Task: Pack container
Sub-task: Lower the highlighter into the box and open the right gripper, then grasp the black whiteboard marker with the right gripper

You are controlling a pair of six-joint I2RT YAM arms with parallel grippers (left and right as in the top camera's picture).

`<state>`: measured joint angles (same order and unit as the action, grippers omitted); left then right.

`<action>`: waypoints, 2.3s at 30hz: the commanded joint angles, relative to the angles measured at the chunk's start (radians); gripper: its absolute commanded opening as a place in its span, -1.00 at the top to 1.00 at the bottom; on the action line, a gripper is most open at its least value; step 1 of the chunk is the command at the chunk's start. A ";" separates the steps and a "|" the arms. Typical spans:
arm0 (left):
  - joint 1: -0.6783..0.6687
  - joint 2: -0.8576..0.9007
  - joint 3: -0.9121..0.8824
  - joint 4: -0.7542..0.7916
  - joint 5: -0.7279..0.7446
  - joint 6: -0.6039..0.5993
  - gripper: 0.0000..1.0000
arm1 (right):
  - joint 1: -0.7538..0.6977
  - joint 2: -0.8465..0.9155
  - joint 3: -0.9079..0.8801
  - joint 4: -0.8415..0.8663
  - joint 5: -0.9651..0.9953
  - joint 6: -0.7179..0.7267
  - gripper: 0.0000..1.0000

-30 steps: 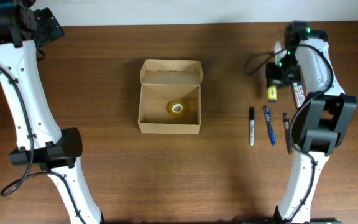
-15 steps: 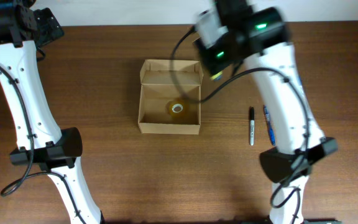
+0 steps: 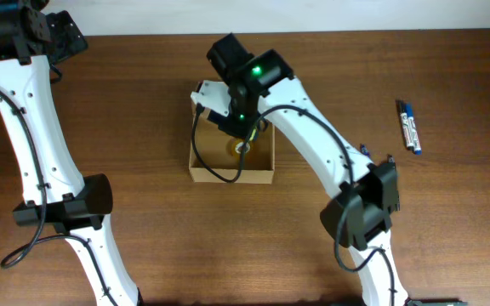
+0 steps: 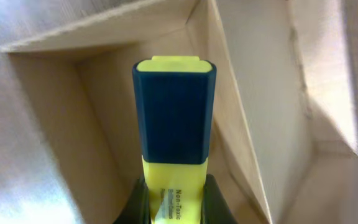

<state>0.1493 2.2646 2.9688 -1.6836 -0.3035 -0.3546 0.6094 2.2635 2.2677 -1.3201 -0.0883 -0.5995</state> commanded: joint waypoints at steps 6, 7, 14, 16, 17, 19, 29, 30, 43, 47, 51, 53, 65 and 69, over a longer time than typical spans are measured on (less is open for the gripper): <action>0.004 -0.030 0.009 -0.001 -0.008 0.012 -1.00 | 0.000 0.054 -0.229 0.180 -0.052 -0.026 0.92; 0.004 -0.030 0.009 -0.001 -0.008 0.012 -1.00 | 0.000 0.056 -0.260 0.201 -0.052 -0.026 0.92; 0.004 -0.030 0.009 -0.001 -0.008 0.012 -1.00 | -0.001 0.085 -0.312 0.202 -0.052 -0.024 0.92; 0.004 -0.030 0.009 -0.001 -0.008 0.012 -1.00 | 0.003 0.084 -0.311 0.194 -0.051 -0.021 0.82; 0.004 -0.030 0.009 -0.001 -0.008 0.012 -1.00 | 0.006 0.080 -0.309 0.189 -0.050 -0.021 0.63; 0.004 -0.030 0.009 -0.001 -0.008 0.012 -1.00 | 0.008 0.066 -0.296 0.171 -0.051 -0.003 0.25; 0.004 -0.030 0.009 -0.001 -0.008 0.012 -1.00 | 0.014 -0.068 -0.046 0.089 -0.044 0.175 -0.02; 0.004 -0.030 0.009 -0.001 -0.008 0.012 -0.99 | 0.012 -0.082 0.002 0.078 -0.026 0.211 0.05; 0.004 -0.030 0.009 -0.001 -0.008 0.012 -1.00 | -0.184 -0.146 0.344 -0.152 0.267 0.473 0.03; 0.004 -0.030 0.009 -0.001 -0.008 0.012 -1.00 | -0.392 -0.129 0.313 -0.170 0.242 0.512 -0.03; 0.004 -0.030 0.009 -0.001 -0.008 0.012 -1.00 | -0.581 -0.095 0.238 -0.158 0.135 0.512 -0.07; 0.004 -0.030 0.009 -0.001 -0.008 0.012 -1.00 | -0.658 -0.078 0.168 -0.145 0.094 0.512 0.05; 0.004 -0.030 0.009 -0.001 -0.008 0.012 -1.00 | -0.854 -0.050 -0.312 0.091 0.043 0.383 0.12; 0.004 -0.030 0.009 -0.001 -0.008 0.012 -1.00 | -0.854 -0.048 -0.373 0.164 0.045 0.341 0.11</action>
<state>0.1493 2.2646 2.9688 -1.6836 -0.3035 -0.3546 -0.2417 2.2238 1.9308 -1.1862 -0.0216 -0.1997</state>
